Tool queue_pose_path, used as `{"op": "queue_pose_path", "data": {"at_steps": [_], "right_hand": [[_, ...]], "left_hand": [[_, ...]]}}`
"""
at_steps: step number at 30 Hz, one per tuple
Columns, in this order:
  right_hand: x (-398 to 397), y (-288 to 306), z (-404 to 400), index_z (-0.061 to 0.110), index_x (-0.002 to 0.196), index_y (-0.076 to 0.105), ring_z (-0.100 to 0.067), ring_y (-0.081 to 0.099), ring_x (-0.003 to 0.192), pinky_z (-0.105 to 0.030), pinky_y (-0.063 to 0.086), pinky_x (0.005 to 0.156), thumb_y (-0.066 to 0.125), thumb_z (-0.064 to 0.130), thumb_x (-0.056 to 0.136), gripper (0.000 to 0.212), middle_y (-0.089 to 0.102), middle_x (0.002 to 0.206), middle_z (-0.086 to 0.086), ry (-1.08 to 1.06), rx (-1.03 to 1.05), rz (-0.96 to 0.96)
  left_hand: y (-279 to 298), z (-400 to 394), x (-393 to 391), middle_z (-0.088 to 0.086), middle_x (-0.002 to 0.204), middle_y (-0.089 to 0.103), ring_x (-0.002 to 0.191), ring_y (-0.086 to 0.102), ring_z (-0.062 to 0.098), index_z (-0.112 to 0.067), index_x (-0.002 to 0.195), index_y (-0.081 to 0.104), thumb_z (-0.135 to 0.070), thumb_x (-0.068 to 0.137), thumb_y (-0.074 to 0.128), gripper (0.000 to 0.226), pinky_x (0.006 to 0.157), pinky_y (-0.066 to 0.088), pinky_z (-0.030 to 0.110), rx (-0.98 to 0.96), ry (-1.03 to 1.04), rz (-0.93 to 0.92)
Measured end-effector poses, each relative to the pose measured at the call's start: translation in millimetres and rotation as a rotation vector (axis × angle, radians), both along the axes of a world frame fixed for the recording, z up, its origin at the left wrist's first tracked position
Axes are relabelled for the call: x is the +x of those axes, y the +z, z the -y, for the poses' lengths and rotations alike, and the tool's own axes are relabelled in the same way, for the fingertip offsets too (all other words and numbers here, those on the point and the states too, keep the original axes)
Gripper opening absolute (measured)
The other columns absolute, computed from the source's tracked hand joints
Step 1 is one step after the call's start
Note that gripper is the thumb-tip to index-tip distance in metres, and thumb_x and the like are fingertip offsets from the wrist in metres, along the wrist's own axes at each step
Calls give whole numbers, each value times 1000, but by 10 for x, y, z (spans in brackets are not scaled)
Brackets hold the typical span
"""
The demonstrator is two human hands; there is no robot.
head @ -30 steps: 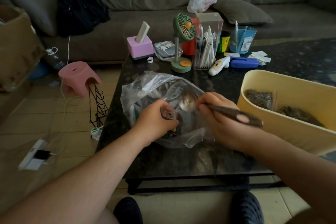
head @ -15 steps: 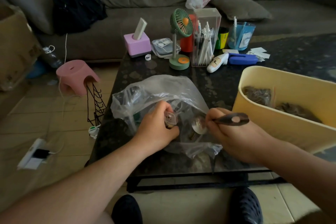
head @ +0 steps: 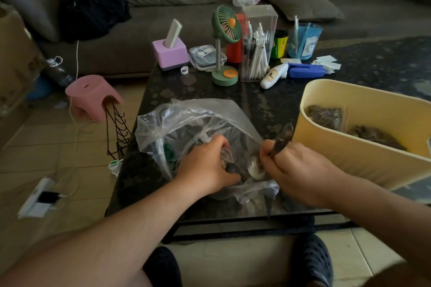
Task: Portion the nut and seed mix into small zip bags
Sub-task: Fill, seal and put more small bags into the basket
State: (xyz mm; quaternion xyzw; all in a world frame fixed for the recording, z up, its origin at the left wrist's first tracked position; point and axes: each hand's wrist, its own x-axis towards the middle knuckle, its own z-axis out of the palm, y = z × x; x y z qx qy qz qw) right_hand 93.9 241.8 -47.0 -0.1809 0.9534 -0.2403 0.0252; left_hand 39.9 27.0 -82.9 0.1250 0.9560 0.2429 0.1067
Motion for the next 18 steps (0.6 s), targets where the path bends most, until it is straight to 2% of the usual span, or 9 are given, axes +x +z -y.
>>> {"op": "queue_pose_path", "data": {"at_steps": [3,5,7,9,12,15,18], "right_hand": [[39,-40,6,33,92,45,-1,45,65,-29,36,65,20,56,97,35,44,76,18,49,43,-59],[64,-60,19,26,93,50,2,43,67,-27,36,66,20,55,98,42,42,77,18,62,39,-79],[88,-60,39,25,91,52,1,47,70,-27,36,67,24,52,100,40,46,77,16,51,8,-65],[83,-53,40,28,86,52,-3,52,74,-30,41,69,35,44,103,29,52,77,12,-9,-83,48],[28,-86,8,28,81,59,-5,56,70,-32,47,70,47,29,107,29,61,73,12,-166,-292,252],[-3,-123,-27,31,77,66,-9,58,67,-38,50,71,50,25,106,33,62,68,10,-303,-454,354],[-28,-58,-54,23,84,67,-22,63,70,-46,53,74,51,24,106,28,68,72,-1,-367,-481,296]], "left_hand": [[-17,-8,7,-18,114,62,105,62,12,-43,119,46,-60,65,89,70,88,58,42,-35,-45,-14],[-36,-20,14,-18,117,63,107,61,13,-44,117,46,-62,65,88,69,88,57,44,-47,-51,-31],[-77,-41,30,-17,114,65,106,63,15,-45,112,46,-68,65,85,65,87,57,45,-60,-39,-68],[-122,-61,53,-17,104,66,99,65,14,-45,105,45,-76,64,80,62,84,57,45,-57,-8,-108],[-155,-72,39,-18,91,67,88,65,9,-43,101,48,-81,67,77,59,80,58,43,-29,40,-121],[-48,-56,-32,-16,95,69,84,70,9,-40,104,55,-70,76,80,48,82,60,40,120,99,5],[155,22,-120,-8,99,71,78,74,14,-37,102,59,-41,91,80,24,77,63,38,405,222,136]]}}
